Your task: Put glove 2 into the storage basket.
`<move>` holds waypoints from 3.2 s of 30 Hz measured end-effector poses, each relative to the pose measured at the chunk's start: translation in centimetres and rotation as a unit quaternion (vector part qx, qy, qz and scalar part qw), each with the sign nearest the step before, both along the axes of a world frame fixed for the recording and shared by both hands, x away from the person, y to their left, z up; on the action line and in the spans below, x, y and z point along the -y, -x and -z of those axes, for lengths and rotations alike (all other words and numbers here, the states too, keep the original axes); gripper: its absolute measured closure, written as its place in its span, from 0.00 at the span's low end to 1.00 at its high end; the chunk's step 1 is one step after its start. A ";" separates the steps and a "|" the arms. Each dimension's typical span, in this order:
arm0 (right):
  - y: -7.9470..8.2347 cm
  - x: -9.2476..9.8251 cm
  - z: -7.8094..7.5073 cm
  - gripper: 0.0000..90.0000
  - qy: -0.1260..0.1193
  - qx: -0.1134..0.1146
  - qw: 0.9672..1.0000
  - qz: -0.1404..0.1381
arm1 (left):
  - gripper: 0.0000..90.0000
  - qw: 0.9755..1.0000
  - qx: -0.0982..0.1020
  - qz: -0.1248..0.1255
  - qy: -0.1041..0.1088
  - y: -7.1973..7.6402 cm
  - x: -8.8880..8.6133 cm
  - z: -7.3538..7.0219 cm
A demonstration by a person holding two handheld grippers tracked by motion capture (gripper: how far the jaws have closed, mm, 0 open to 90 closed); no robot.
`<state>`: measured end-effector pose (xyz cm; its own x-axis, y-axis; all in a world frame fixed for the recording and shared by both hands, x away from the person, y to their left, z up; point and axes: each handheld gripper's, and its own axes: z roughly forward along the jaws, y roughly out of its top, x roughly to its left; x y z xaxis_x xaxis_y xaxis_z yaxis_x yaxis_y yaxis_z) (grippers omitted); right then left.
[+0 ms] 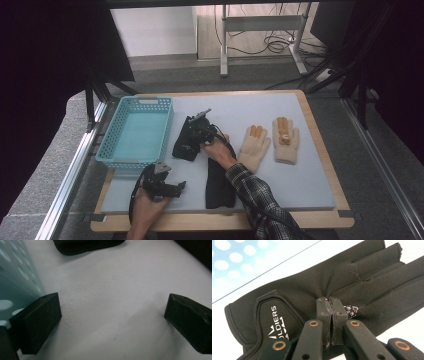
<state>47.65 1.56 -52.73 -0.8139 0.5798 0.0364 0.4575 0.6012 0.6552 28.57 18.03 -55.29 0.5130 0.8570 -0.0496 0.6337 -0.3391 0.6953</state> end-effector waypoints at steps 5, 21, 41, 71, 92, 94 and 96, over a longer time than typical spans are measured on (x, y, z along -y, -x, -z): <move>0.1 0.1 -0.3 0.96 0.004 0.006 1.000 -0.001 | 0.01 1.000 0.000 0.000 0.000 0.0 0.0 0.0; 1.8 1.3 -3.7 0.96 -0.018 0.023 0.999 -0.016 | 0.01 1.000 0.000 -0.001 0.002 0.0 0.0 0.0; 5.6 4.2 -8.1 0.96 -0.042 0.043 0.997 -0.046 | 0.01 1.000 0.001 -0.001 0.002 0.0 0.0 0.0; 15.5 14.4 -7.3 0.96 -0.016 0.015 0.995 -0.093 | 0.01 1.000 0.002 -0.003 0.003 0.0 0.0 0.0; 15.3 17.2 -3.9 0.57 -0.032 0.001 0.998 -0.046 | 0.02 1.000 0.001 -0.006 0.001 0.1 0.1 0.0; 15.7 18.5 -3.1 0.57 -0.033 0.001 0.999 -0.040 | 0.02 1.000 0.002 -0.008 -0.001 0.2 0.2 0.0; 16.2 19.1 -2.5 0.71 -0.031 -0.003 0.999 -0.037 | 0.02 1.000 0.001 -0.009 0.001 0.2 0.1 0.0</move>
